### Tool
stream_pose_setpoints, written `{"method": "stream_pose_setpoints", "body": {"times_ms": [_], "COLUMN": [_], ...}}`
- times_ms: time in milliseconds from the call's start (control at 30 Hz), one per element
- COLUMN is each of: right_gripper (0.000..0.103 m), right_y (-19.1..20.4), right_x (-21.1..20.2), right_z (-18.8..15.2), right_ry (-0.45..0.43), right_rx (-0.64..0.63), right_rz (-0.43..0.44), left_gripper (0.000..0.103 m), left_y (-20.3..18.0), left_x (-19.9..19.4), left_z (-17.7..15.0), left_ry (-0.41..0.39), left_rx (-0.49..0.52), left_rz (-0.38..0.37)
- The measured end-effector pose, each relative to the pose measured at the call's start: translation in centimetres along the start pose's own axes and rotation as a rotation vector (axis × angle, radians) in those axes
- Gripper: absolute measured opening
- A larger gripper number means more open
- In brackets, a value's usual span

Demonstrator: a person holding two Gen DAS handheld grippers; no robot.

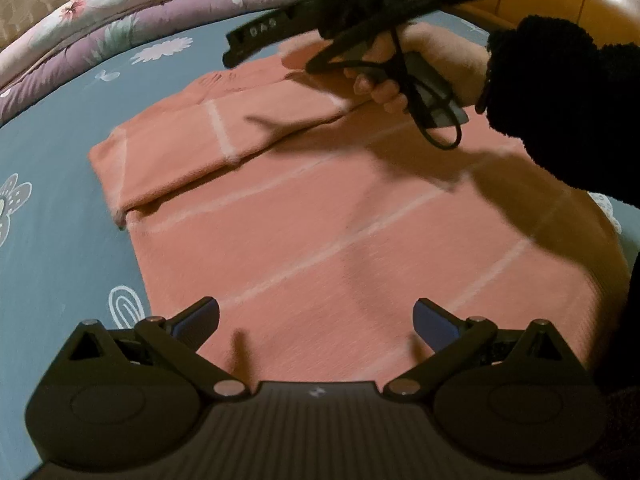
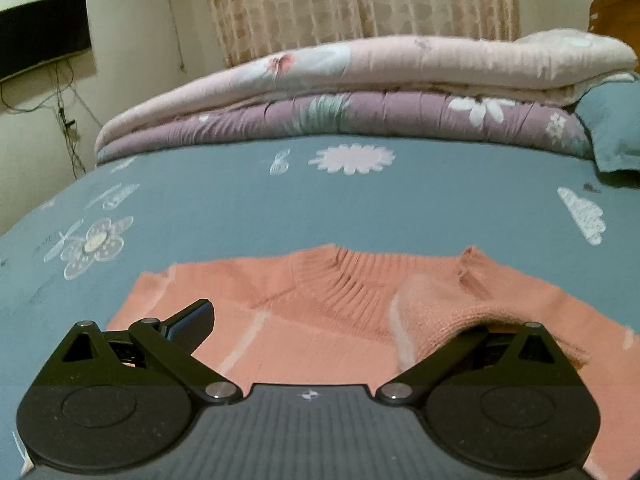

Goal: Fold clothes
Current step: 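Lift the gripped sleeve with the right tool and carry it over the sweater body, then lay the sleeve across the sweater body and open the right tool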

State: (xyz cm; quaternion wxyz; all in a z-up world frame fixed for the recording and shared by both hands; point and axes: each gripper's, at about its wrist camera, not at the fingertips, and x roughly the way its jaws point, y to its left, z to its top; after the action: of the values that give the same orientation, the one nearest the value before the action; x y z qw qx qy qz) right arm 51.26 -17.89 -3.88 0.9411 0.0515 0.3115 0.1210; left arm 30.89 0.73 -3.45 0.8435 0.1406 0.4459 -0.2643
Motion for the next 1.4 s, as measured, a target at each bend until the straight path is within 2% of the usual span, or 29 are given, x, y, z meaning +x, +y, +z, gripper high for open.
{"method": "stream_pose_setpoints", "body": {"times_ms": [167, 267, 433, 567, 733, 933, 1067, 1267, 1400], "right_gripper": [0.103, 0.103, 0.103, 0.103, 0.103, 0.103, 0.103, 0.103, 0.103], "right_y": [-1.5, -3.3, -6.9, -7.8, -5.2, -0.6, 0.4, -1.8, -5.1], "right_x": [0.2, -0.6, -2.2, -2.2, -2.1, -0.4, 0.0, -3.8, -8.4], "right_z": [-1.8, -2.5, -2.9, -1.9, -0.8, -1.6, -2.3, -1.1, -0.7], "right_ry": [0.045, 0.053, -0.006, -0.046, -0.038, 0.079, 0.127, 0.077, 0.037], "right_rx": [0.086, 0.2, 0.431, 0.485, 0.382, 0.193, 0.154, 0.136, 0.059], "right_rz": [0.03, 0.049, 0.075, 0.091, 0.172, 0.254, 0.273, 0.234, 0.086], "left_gripper": [0.102, 0.102, 0.102, 0.102, 0.102, 0.102, 0.102, 0.102, 0.102], "left_y": [0.2, 0.3, 0.6, 0.5, 0.8, 0.8, 0.8, 1.4, 1.9], "left_x": [0.2, 0.3, 0.8, 1.1, 1.4, 1.7, 1.9, 2.1, 2.2], "left_z": [-0.1, -0.1, -0.3, -0.4, -0.7, -0.9, -1.1, -1.1, -0.7], "left_ry": [0.006, 0.01, 0.018, 0.025, 0.031, 0.046, 0.052, 0.056, 0.047], "left_rx": [-0.01, -0.016, -0.029, -0.028, -0.043, -0.055, -0.063, -0.07, -0.079], "left_rz": [0.002, 0.004, 0.002, 0.002, -0.004, -0.007, -0.007, 0.009, 0.022]}}
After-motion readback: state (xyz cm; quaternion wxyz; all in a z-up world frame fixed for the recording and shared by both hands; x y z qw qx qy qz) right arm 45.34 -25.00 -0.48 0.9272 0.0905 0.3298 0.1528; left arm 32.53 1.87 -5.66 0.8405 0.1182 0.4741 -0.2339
